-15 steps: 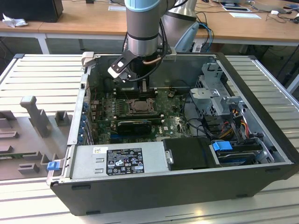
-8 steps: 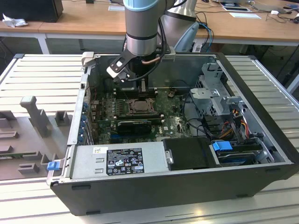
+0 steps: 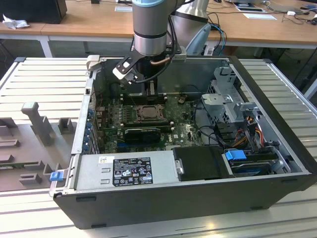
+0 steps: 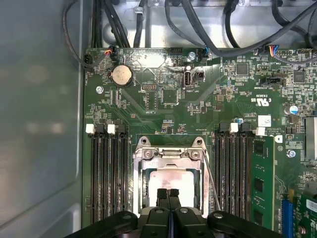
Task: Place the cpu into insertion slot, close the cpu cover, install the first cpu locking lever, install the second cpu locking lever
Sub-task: 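Install the first cpu locking lever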
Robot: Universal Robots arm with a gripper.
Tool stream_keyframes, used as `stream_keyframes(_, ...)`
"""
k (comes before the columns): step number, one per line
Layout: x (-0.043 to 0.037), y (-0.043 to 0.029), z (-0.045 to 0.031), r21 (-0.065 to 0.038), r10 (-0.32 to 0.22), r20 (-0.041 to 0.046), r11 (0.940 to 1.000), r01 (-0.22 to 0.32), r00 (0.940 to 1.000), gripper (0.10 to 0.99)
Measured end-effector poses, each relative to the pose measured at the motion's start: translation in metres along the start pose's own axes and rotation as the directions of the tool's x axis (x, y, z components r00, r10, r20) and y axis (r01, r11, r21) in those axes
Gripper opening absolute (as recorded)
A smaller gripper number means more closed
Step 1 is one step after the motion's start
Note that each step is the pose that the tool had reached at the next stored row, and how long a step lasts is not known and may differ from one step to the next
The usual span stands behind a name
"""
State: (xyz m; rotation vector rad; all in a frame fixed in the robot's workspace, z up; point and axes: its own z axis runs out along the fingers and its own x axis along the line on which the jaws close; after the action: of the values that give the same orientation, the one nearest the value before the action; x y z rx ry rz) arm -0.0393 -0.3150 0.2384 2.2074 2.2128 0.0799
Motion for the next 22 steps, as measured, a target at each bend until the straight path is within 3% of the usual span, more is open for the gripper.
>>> stream_keyframes(8,0.0004,0.0008,-0.0172,0.000,0.000,0.0000,1.0000,0.000,1.0000,0.106)
stream_keyframes(9,0.0006,0.0012,-0.0250,0.000,0.000,0.0001,1.0000,0.000,1.0000,0.106)
stream_keyframes(11,0.0008,0.0016,-0.0328,0.000,0.000,0.0000,1.0000,0.000,1.0000,0.106)
stream_keyframes(16,0.0010,0.0017,-0.0365,0.000,-0.004,-0.0003,1.0000,0.004,1.0000,0.106)
stream_keyframes(22,0.0009,0.0017,-0.0365,0.002,-0.078,-0.0037,0.9970,0.078,0.9970,0.106)
